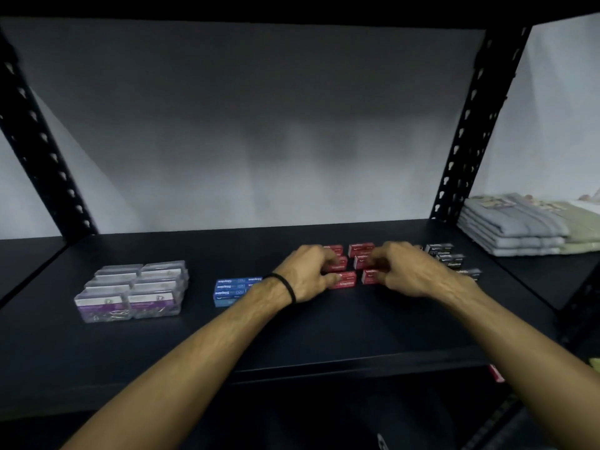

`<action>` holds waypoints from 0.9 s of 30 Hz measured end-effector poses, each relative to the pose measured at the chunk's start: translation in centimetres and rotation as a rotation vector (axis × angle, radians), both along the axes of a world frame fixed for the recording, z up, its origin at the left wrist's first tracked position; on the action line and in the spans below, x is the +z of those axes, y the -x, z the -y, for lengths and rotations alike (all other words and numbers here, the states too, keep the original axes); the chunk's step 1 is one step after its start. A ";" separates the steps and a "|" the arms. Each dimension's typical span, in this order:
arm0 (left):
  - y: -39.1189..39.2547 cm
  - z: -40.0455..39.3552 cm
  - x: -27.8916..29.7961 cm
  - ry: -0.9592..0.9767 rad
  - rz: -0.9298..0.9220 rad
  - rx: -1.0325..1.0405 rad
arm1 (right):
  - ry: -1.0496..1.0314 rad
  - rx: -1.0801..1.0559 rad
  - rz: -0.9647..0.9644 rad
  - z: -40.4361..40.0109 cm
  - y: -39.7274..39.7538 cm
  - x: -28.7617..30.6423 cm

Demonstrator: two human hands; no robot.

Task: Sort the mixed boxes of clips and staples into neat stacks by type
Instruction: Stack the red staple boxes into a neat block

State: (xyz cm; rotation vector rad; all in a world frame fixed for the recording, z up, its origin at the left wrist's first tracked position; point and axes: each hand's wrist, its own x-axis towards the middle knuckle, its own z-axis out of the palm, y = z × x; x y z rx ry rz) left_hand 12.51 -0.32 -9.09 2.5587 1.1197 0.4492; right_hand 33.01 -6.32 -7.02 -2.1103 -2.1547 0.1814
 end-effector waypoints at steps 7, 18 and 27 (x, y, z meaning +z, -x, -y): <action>-2.2 -0.5 -1.2 -0.034 -0.041 0.001 | 0.000 0.032 -0.024 -0.4 -0.6 -1.5; -2.3 -0.7 -1.6 -0.023 -0.062 -0.010 | -0.020 0.070 -0.109 -1.1 -0.2 -2.4; -1.1 -0.1 -1.6 0.003 -0.081 0.013 | -0.020 0.102 -0.128 -0.7 0.7 -2.7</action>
